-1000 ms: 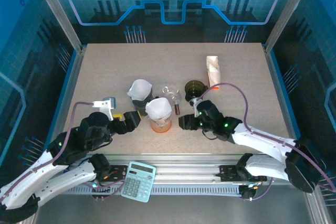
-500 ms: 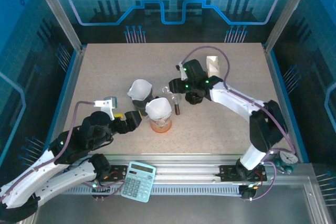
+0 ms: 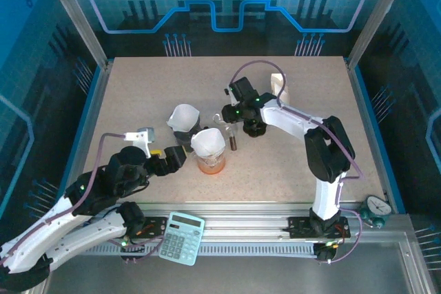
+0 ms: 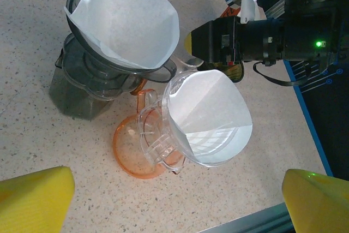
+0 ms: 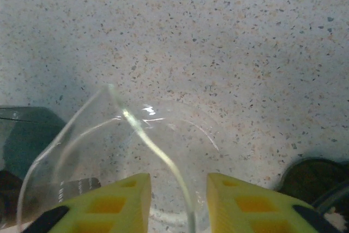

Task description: Place the coffee filter in the dripper

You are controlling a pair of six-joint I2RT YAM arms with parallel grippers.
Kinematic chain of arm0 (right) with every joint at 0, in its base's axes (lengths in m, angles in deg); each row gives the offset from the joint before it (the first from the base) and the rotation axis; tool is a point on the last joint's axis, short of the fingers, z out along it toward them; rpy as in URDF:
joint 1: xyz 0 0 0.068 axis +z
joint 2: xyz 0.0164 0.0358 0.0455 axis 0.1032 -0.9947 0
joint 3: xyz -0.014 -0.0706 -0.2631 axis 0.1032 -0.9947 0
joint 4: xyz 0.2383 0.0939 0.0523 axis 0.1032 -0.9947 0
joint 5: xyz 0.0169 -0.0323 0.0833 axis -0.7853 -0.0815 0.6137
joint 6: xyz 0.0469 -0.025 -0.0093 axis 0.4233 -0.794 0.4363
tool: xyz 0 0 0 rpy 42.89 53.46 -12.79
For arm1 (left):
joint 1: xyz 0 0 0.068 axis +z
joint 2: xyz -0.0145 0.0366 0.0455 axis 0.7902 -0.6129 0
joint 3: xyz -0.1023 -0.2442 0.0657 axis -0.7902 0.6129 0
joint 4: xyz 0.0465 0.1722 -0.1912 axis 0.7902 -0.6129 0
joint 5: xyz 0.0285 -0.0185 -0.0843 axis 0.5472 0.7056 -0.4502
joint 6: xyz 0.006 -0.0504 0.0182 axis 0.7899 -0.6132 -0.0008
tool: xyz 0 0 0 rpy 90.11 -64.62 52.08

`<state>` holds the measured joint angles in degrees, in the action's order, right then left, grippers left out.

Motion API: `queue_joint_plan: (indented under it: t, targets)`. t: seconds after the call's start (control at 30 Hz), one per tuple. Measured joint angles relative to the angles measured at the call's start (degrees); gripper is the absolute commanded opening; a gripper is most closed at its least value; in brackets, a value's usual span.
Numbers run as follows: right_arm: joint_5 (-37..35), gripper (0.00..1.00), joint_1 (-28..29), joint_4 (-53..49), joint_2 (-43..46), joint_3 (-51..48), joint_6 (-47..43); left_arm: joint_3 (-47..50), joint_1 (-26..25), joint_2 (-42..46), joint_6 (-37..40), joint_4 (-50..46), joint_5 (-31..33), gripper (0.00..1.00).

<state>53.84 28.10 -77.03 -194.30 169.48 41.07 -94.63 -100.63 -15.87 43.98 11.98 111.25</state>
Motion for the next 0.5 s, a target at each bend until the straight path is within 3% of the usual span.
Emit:
queue_joint_plan:
  t: [0.2,0.37,0.5]
  targets:
    - [-0.8,0.1,0.0,-0.5,-0.7,1.1,-0.6,0.1,0.0,0.0,0.0,0.0,0.4,0.99]
    - [-1.3,0.01,-0.3,-0.7,-0.8,1.4,-0.3,0.1,0.0,0.0,0.0,0.0,0.4,0.99]
    - [-1.5,0.0,-0.3,-1.0,-0.8,1.5,-0.4,0.1,0.0,0.0,0.0,0.0,0.4,0.99]
